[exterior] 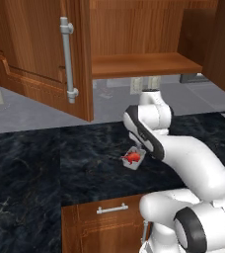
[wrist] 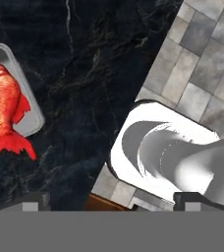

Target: Retrieve the tupperware from the cabinet, then place the raw meat into the tupperware to avoid contamination.

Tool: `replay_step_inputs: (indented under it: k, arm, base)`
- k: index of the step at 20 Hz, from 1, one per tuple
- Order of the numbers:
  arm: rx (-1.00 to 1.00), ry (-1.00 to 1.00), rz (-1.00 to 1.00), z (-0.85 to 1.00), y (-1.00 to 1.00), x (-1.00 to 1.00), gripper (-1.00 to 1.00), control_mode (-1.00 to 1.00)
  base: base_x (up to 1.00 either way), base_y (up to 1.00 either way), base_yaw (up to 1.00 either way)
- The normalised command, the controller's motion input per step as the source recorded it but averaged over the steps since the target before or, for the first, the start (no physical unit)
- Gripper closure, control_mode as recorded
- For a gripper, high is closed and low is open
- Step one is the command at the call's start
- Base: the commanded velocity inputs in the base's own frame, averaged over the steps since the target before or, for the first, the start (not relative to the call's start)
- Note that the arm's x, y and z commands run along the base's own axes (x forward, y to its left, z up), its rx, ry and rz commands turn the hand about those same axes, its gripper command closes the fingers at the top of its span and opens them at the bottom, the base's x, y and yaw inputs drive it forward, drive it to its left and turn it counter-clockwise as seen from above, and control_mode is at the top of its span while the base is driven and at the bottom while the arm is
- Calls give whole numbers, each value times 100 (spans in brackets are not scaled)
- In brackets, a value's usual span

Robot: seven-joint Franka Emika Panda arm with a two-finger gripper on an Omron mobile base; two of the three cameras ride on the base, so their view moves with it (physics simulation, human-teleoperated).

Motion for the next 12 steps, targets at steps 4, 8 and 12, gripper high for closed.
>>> replay_step_inputs:
  k: [4,8,12]
  arm:
    - [-3,-2,4,18,-39,-56,-100,-100]
    - [-5,-13,6,10,-33,-74,-100,-100]
    - [-2,-5,5,9,-38,-18,-100,-100]
  base:
    - [0,0,0]
    - [0,0,0]
    - [0,0,0]
